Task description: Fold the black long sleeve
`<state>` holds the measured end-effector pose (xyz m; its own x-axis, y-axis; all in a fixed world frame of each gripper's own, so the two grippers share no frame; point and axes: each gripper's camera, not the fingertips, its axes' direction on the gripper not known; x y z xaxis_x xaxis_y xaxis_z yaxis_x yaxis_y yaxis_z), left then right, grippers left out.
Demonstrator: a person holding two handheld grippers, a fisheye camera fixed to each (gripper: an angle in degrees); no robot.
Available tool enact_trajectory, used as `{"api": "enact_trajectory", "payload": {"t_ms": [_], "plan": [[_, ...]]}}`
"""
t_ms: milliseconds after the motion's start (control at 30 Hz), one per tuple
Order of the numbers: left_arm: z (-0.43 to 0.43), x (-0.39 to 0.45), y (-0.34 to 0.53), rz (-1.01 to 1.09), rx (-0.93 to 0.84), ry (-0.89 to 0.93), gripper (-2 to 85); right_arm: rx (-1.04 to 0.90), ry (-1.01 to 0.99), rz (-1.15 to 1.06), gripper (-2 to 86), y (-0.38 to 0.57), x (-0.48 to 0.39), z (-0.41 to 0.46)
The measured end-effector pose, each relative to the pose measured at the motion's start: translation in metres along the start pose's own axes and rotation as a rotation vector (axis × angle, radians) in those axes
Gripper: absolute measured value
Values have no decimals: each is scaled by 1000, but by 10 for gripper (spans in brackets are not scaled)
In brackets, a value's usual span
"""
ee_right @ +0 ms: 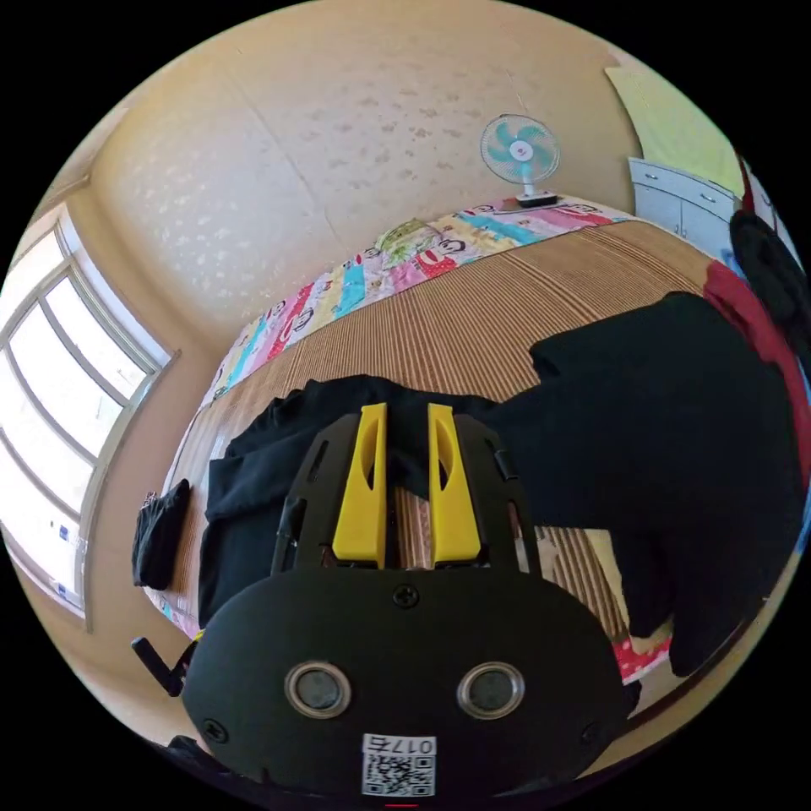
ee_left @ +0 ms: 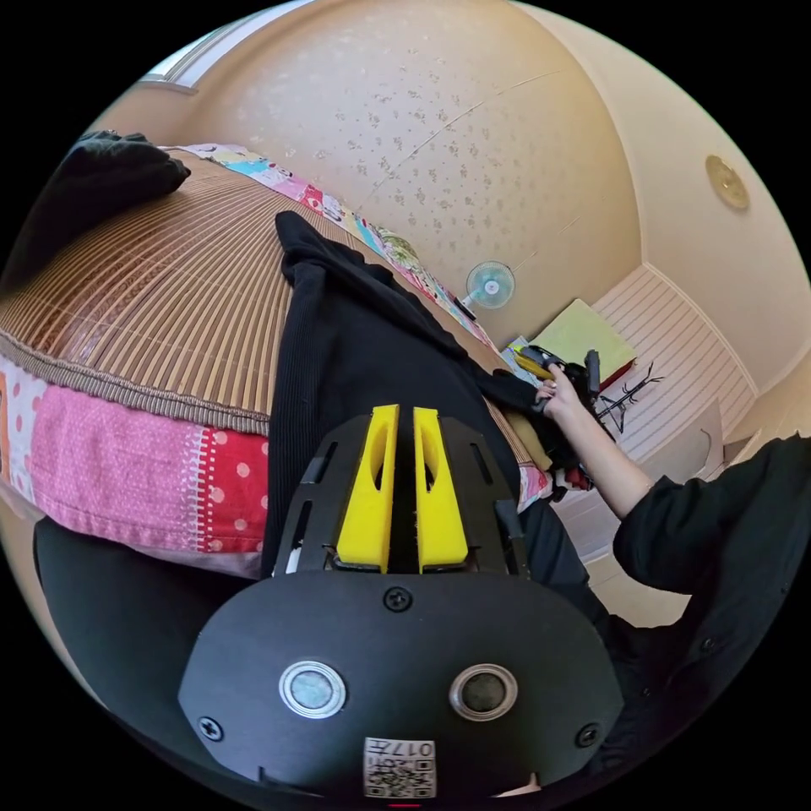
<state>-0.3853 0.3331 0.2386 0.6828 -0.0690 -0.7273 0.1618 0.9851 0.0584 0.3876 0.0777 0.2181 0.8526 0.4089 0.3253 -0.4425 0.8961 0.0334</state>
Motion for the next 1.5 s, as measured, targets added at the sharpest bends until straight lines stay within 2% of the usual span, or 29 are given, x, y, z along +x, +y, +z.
{"api": "enact_trajectory", "payload": {"t_ms": [200, 333, 433, 533, 733, 800, 867, 1000, 1033, 1067, 1133, 1200, 1300, 1500], "plan": [[5, 2, -3, 12, -27, 25, 43, 40, 22, 294, 85, 26, 132, -89], [8, 1, -3, 2, -36, 41, 43, -12, -110, 410, 82, 26, 170, -80], [8, 1, -4, -3, -43, 30, 43, -23, -69, 413, 67, 2, 164, -64], [7, 1, -4, -4, -39, 10, 43, -2, -89, 301, 45, -36, 108, -48], [9, 2, -9, -4, -39, -4, 42, 16, -314, -217, 35, -71, -146, 8], [10, 3, -10, -1, -44, -12, 42, -38, -430, -368, 35, -45, -248, 43], [10, 4, -12, 1, -46, -18, 43, -102, -477, -431, 36, -8, -307, 76], [9, 4, -15, -1, -39, -24, 42, -315, -439, -645, 43, 116, -396, 179], [9, 4, -16, -4, -40, -18, 42, -378, -417, -684, 44, 135, -402, 197], [10, 4, -16, -4, -41, -16, 42, -525, -359, -720, 50, 169, -409, 229], [10, 6, -19, -1, -44, -16, 42, -604, -348, -696, 60, 202, -401, 246], [8, 7, -20, 1, -37, -19, 43, -521, -448, -638, 66, 206, -379, 215], [4, 9, -24, -5, -11, -7, 45, -526, -426, -609, 71, 201, -354, 185], [-9, 8, -31, -61, 41, -72, 42, -413, -126, -624, 73, 202, -267, 94]]}}
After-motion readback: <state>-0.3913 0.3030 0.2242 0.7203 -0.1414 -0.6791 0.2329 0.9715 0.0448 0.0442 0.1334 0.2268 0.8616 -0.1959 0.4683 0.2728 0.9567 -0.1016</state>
